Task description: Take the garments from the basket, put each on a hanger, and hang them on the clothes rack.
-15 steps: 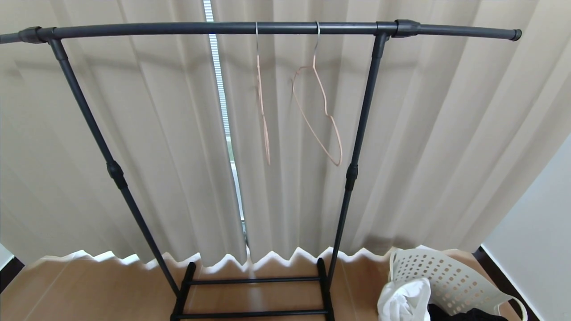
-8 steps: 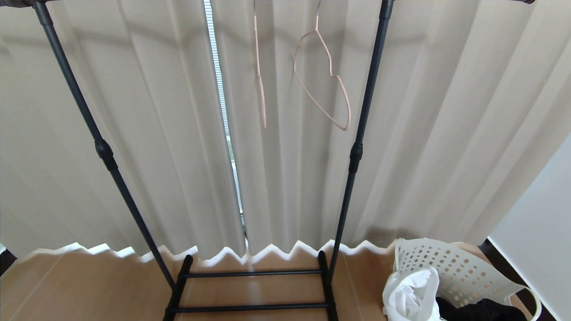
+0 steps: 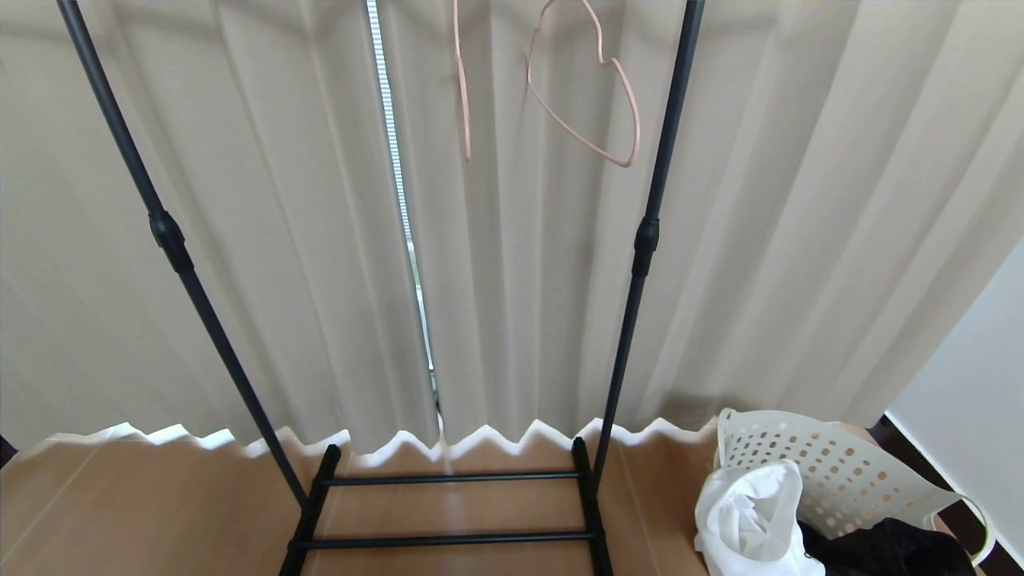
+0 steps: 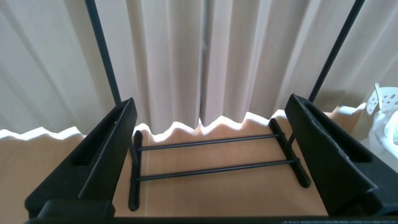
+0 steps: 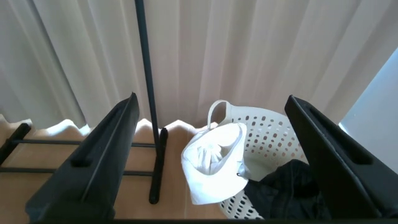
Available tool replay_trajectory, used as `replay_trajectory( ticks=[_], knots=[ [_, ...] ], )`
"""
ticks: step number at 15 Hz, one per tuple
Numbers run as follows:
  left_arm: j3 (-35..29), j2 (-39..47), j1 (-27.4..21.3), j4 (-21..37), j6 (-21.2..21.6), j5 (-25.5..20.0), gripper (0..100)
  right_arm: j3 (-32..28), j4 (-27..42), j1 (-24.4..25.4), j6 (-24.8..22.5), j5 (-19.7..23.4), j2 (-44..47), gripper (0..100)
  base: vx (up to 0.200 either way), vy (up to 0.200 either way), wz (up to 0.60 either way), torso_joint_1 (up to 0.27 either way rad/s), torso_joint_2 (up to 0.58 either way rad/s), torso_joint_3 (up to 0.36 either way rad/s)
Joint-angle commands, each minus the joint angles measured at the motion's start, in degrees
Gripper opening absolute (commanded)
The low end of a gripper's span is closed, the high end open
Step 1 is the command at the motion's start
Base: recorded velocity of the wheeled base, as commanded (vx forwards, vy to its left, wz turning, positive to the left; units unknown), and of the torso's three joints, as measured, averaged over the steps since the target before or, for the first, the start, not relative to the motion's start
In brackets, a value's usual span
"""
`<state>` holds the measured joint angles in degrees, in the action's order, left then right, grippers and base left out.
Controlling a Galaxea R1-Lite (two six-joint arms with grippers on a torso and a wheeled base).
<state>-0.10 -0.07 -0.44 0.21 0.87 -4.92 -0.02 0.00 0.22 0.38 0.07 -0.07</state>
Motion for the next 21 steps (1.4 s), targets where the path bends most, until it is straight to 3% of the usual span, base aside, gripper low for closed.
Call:
replay_trajectory(
  ticks=[1, 3, 12, 21],
  knots=[
    [-0.08, 0.07, 0.0, -0.03, 0.01, 0.0, 100, 0.02, 0.0, 0.04, -0.03, 0.1, 0.07, 100, 0.0, 0.0, 0.0, 0.002, 0.06, 0.051],
    [-0.08, 0.07, 0.0, -0.03, 0.01, 0.0, 100, -0.06, 0.0, 0.04, 0.06, 0.1, 0.07, 100, 0.0, 0.0, 0.0, 0.0, 0.0, 0.0],
    [-0.08, 0.07, 0.0, -0.03, 0.01, 0.0, 100, -0.06, 0.0, -0.04, 0.06, 0.1, 0.07, 100, 0.0, 0.0, -0.6, 0.002, 0.0, 0.004],
    [-0.08, 0.07, -0.18, -0.03, 0.01, 0.0, 100, 0.02, 0.0, -0.04, 0.15, 0.01, 0.07, 100, 0.0, -0.067, 0.0, 0.0, 0.0, 0.001]
  ],
)
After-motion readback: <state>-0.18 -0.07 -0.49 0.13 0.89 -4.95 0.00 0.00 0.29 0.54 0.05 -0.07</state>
